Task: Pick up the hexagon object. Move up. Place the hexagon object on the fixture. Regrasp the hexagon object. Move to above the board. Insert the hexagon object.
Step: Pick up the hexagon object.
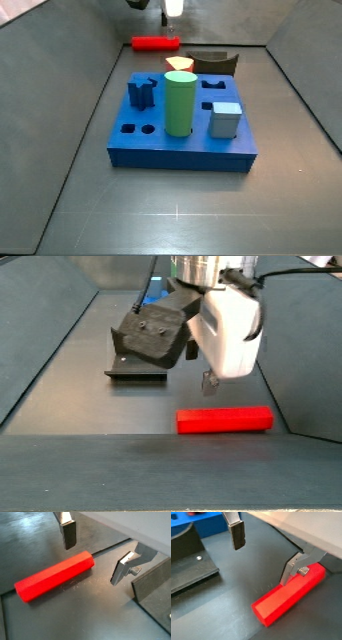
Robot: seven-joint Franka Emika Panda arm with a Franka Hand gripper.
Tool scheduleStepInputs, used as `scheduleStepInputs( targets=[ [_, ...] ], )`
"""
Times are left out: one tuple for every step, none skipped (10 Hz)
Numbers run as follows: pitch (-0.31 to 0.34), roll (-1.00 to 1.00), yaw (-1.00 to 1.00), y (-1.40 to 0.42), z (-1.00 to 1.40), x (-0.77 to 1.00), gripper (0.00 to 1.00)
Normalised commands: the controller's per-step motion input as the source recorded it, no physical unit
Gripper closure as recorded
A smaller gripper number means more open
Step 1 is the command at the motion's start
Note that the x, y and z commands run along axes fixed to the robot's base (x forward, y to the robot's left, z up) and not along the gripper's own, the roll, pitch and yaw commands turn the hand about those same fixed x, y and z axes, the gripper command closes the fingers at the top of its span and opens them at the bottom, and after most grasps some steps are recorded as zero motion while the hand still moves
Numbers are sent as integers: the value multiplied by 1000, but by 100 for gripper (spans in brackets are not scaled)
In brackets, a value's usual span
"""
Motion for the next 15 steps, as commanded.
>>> scheduleStepInputs(
  targets=[
    [-66,-59,-620,300,-314,0,0],
    [-43,-110,-523,354,-429,0,0],
    [0,-124,-437,429,-711,17,0],
    [0,-126,-397,469,-726,26,0],
    [4,-140,-394,457,-574,6,0],
    [3,-161,-340,251,-543,0,0],
    [-20,-261,-277,86,-529,17,0],
    [-99,-360,-249,9,-371,54,0],
    [-144,-397,-231,0,-286,63,0],
    [-150,-403,-217,0,-283,37,0],
    [-163,-403,-131,0,-277,0,0],
    [-150,-361,0,-37,-329,0,0],
    [-114,-260,83,-157,-509,0,0],
    [-86,-169,111,-217,-620,0,0],
    [-11,-44,131,-263,-583,0,0]
  ],
)
